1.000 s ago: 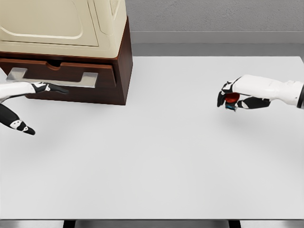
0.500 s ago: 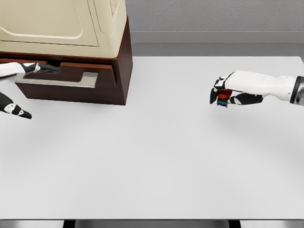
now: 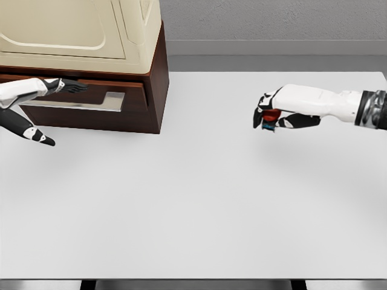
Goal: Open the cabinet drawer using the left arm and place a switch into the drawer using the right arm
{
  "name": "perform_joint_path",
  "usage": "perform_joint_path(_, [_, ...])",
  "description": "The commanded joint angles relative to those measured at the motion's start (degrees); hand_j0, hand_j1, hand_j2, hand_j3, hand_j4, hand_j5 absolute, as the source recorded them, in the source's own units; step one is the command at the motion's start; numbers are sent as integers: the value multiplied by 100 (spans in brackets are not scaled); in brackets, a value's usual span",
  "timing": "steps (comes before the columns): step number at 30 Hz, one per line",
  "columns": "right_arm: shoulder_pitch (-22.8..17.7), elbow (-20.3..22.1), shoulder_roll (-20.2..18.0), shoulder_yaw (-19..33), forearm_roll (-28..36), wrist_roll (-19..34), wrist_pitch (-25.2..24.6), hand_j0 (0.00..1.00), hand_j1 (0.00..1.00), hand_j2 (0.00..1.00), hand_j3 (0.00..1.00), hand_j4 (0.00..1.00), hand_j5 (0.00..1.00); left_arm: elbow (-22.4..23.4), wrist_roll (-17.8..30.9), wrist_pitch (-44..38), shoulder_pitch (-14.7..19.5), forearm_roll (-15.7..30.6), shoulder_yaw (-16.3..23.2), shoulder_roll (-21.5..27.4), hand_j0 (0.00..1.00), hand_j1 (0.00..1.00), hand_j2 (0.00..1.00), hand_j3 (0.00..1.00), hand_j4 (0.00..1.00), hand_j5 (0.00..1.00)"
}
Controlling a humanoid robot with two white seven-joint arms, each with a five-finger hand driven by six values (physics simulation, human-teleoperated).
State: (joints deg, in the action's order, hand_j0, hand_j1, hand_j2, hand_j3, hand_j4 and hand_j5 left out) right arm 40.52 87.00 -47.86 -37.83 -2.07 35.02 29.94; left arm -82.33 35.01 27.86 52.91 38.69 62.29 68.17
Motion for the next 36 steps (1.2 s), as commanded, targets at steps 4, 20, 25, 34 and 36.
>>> perform_joint_path(4, [53,2,102,-111,40,-2,-14,48,48,48,48,48,48,147,-1,-35,-70,33,3,-32,100,100,100,100,100,100])
perform_joint_path(20, [492,-7,506,-418,40,-2,-23,48,48,48,48,48,48,174,-1,-53,-176,-2,-24,-155,100,100,100,100,100,100])
perform_joint_path(25, [615,2,603,-515,31,-2,-32,48,48,48,48,48,48,165,-1,-53,-281,-11,-24,-146,100,100,100,100,100,100])
perform_joint_path(34, [791,2,735,-638,40,-2,-58,48,48,48,48,48,48,121,-1,-62,-378,7,-24,-102,100,100,100,100,100,100])
perform_joint_path(36, [826,-7,796,-638,40,-2,-67,48,48,48,48,48,48,95,-1,-62,-378,7,11,-85,100,100,100,100,100,100])
